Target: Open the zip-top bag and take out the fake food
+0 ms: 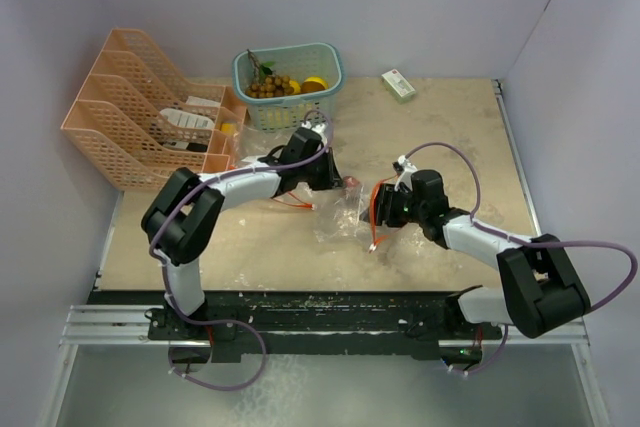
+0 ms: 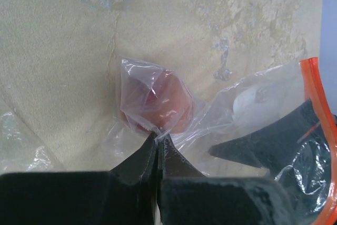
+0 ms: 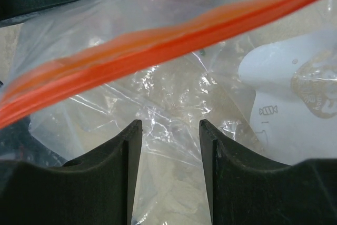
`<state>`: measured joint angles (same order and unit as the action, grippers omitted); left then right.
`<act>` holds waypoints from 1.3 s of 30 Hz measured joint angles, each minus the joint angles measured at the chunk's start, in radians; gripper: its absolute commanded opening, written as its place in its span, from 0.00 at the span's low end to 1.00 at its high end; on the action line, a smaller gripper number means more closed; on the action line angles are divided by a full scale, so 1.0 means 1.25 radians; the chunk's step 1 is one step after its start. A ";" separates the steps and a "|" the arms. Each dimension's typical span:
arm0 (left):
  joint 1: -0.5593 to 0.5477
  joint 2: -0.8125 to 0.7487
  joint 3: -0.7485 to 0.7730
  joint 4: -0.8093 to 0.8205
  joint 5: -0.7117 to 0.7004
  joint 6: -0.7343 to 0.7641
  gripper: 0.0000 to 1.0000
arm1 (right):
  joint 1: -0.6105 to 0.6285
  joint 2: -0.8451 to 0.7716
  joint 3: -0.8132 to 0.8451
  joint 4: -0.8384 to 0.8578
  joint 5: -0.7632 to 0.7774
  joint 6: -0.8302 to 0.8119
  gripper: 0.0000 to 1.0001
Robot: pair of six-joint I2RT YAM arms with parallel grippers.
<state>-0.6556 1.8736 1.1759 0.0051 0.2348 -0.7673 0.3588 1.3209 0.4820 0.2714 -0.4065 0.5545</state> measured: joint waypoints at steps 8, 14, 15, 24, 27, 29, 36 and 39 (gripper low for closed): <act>0.001 -0.120 -0.010 0.030 0.014 0.009 0.00 | 0.000 -0.002 0.000 0.000 0.001 -0.007 0.50; -0.014 -0.243 -0.041 0.109 0.039 0.043 0.00 | 0.000 -0.062 -0.011 0.027 0.002 -0.006 0.49; -0.018 -0.248 -0.048 0.121 0.042 0.041 0.01 | 0.000 -0.068 -0.013 0.028 0.003 -0.007 0.50; -0.021 -0.247 -0.083 0.144 0.049 0.013 0.07 | 0.000 -0.097 -0.028 0.016 0.015 -0.006 0.50; -0.021 -0.239 -0.079 0.127 0.042 0.013 0.07 | 0.000 -0.100 -0.028 0.019 0.015 -0.007 0.51; -0.021 -0.233 -0.080 0.114 0.035 0.004 0.09 | 0.000 -0.097 -0.028 0.017 0.014 -0.010 0.53; -0.021 -0.222 -0.115 0.058 0.000 -0.040 0.12 | 0.000 -0.095 -0.028 0.015 -0.001 -0.029 0.86; -0.021 -0.211 -0.121 0.024 -0.008 -0.057 0.12 | 0.000 -0.099 -0.028 0.015 -0.011 -0.039 0.89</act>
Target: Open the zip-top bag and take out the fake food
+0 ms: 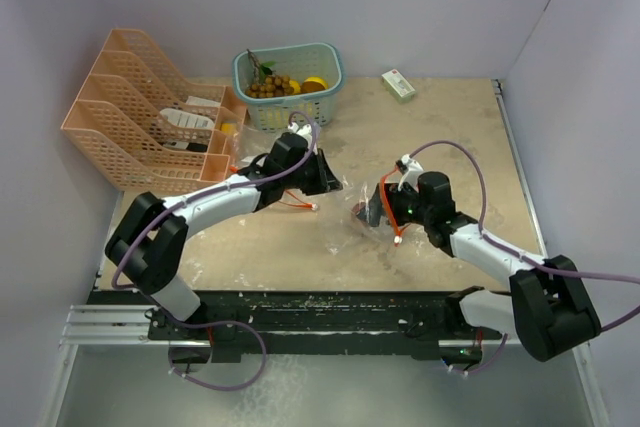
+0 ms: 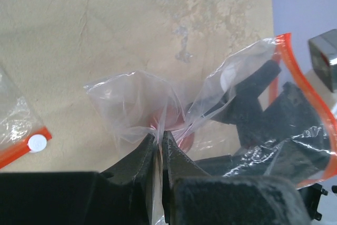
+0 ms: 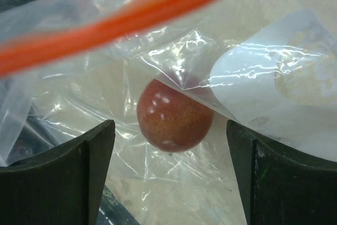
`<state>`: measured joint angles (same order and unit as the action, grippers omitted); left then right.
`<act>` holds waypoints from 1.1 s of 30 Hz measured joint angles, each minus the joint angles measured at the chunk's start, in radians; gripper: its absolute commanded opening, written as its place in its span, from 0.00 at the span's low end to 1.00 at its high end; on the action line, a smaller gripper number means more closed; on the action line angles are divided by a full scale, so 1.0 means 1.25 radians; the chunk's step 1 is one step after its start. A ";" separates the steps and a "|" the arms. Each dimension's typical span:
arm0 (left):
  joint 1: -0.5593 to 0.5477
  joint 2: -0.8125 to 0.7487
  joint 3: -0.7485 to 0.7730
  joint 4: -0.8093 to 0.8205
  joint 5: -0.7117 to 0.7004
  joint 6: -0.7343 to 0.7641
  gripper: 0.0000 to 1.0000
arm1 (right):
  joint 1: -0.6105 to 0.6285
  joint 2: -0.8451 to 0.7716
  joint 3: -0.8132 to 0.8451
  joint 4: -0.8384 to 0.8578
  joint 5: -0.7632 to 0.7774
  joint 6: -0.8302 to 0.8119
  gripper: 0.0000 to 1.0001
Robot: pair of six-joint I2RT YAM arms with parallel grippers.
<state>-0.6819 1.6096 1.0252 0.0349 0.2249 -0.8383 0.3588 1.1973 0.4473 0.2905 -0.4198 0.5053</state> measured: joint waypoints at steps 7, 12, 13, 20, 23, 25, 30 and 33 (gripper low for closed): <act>0.000 0.025 -0.001 -0.030 -0.001 -0.025 0.13 | 0.000 0.021 0.000 0.005 -0.013 -0.018 0.89; 0.000 0.025 -0.002 -0.037 -0.001 -0.028 0.14 | 0.000 0.070 0.000 0.004 -0.013 -0.027 0.87; 0.000 0.025 -0.002 -0.038 -0.001 -0.029 0.14 | 0.000 0.077 0.000 0.003 -0.013 -0.029 0.86; 0.000 0.026 -0.002 -0.040 0.006 -0.033 0.14 | 0.000 0.112 0.001 -0.009 -0.010 -0.041 0.59; 0.000 0.034 -0.002 -0.039 0.013 -0.034 0.14 | 0.000 0.116 0.003 -0.016 -0.007 -0.042 0.45; 0.000 0.042 -0.002 -0.042 0.019 -0.034 0.14 | 0.000 0.117 0.006 -0.019 -0.006 -0.039 0.36; 0.000 0.051 -0.002 -0.051 0.027 -0.034 0.14 | 0.000 0.116 0.014 -0.020 0.003 -0.035 0.27; 0.000 0.052 -0.002 -0.052 0.027 -0.035 0.14 | 0.000 0.114 0.015 -0.023 0.009 -0.035 0.49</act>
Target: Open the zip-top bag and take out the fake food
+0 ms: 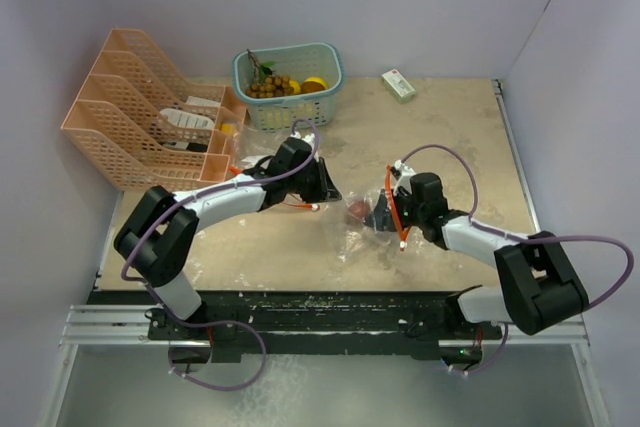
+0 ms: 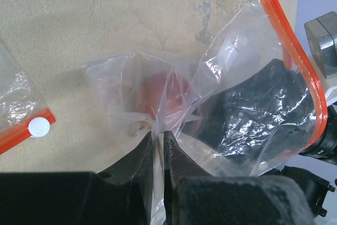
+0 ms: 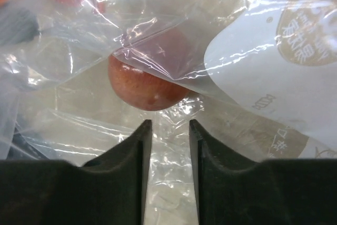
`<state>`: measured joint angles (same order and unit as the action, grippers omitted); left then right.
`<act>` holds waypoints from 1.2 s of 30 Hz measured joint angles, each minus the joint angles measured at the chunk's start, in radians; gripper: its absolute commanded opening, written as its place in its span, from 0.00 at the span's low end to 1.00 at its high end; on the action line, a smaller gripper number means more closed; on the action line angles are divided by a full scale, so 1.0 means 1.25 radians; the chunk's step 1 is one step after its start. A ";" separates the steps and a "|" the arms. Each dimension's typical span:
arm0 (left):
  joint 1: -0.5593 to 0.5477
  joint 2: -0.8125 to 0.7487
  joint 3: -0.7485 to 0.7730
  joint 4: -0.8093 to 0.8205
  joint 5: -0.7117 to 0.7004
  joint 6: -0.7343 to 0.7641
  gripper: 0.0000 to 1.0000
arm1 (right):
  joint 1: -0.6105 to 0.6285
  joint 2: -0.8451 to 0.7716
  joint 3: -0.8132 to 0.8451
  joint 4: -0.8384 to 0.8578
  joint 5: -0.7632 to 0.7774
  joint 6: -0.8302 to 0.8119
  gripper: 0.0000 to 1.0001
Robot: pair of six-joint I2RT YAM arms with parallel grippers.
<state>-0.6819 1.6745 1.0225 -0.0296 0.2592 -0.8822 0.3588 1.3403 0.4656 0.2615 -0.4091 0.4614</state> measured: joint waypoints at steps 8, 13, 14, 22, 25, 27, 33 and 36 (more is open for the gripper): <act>0.000 0.012 0.000 -0.002 0.010 -0.005 0.14 | 0.000 -0.004 0.004 0.001 0.014 -0.001 0.77; 0.000 0.013 0.000 -0.003 0.020 -0.008 0.14 | 0.000 0.029 0.034 0.017 0.020 -0.001 0.86; 0.000 0.013 0.000 -0.003 0.021 -0.011 0.14 | 0.000 0.040 0.043 0.020 0.020 -0.001 0.87; 0.000 0.023 0.000 -0.005 0.035 -0.013 0.14 | 0.000 0.123 0.092 0.034 0.013 -0.002 0.68; 0.000 0.023 0.000 -0.008 0.036 -0.013 0.14 | 0.000 0.128 0.096 0.025 0.014 -0.002 0.55; 0.000 0.023 0.000 -0.009 0.036 -0.014 0.14 | 0.000 0.126 0.096 0.016 0.014 0.000 0.49; 0.001 0.023 -0.002 -0.003 0.035 -0.031 0.10 | 0.000 0.097 0.096 -0.032 0.036 0.002 0.42; 0.008 0.021 -0.027 0.025 0.038 -0.052 0.09 | 0.000 0.067 0.096 -0.067 0.068 0.003 0.42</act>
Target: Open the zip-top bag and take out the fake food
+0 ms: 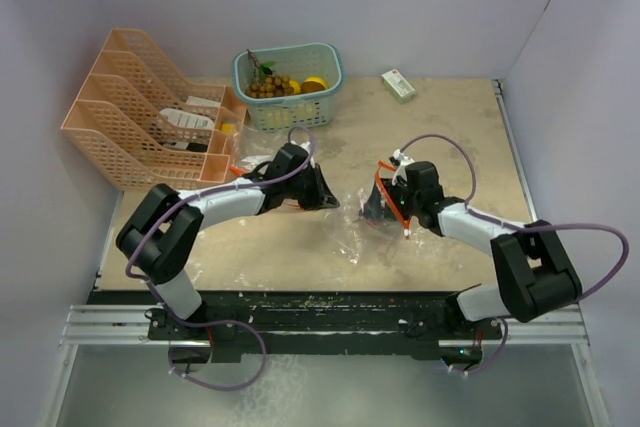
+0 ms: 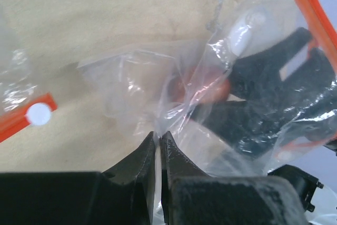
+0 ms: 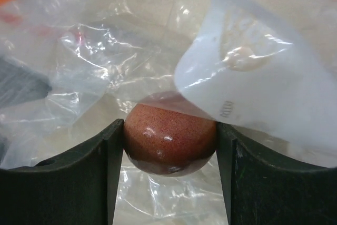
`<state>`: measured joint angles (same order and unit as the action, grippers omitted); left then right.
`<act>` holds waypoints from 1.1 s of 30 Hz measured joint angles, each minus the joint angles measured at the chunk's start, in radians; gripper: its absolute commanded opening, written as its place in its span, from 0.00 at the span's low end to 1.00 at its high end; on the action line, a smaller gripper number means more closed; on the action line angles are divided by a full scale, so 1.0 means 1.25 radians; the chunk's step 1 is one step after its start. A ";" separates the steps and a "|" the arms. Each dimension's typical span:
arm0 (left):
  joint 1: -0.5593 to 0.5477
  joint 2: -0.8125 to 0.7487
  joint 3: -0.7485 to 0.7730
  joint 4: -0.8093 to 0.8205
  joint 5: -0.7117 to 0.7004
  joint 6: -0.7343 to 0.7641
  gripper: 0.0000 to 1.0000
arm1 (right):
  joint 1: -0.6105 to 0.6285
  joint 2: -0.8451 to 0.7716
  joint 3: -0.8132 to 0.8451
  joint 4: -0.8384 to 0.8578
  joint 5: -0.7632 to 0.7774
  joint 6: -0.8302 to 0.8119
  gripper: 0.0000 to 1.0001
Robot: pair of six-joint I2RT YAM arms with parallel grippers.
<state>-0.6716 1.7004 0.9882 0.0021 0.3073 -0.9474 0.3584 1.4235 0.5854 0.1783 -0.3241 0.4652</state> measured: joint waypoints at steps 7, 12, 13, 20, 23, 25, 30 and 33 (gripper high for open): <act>0.074 -0.043 -0.100 0.031 0.017 -0.040 0.09 | -0.001 -0.104 0.009 -0.089 0.057 0.003 0.41; 0.113 -0.084 -0.128 0.034 0.021 -0.045 0.09 | -0.013 -0.173 0.060 -0.156 0.089 0.003 0.41; 0.115 -0.087 -0.132 0.034 0.022 -0.045 0.09 | -0.016 -0.185 0.072 -0.166 0.095 0.003 0.41; 0.119 -0.089 -0.162 0.040 0.025 -0.046 0.09 | -0.031 -0.234 0.170 -0.218 0.105 0.005 0.41; 0.119 -0.089 -0.168 0.048 0.027 -0.050 0.12 | -0.031 -0.239 0.190 -0.226 0.101 0.006 0.41; 0.119 -0.089 -0.171 0.057 0.029 -0.051 0.15 | -0.031 -0.239 0.197 -0.233 0.099 0.006 0.41; 0.119 -0.089 -0.177 0.090 0.044 -0.052 0.42 | -0.031 -0.239 0.208 -0.253 0.095 0.014 0.40; 0.119 -0.089 -0.187 0.114 0.052 -0.052 0.78 | -0.031 -0.240 0.232 -0.271 0.091 0.016 0.40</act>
<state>-0.5228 1.5890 0.7547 0.1444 0.3721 -1.0126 0.3195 1.1236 0.8753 -0.1608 -0.2104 0.4854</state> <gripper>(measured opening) 0.480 0.656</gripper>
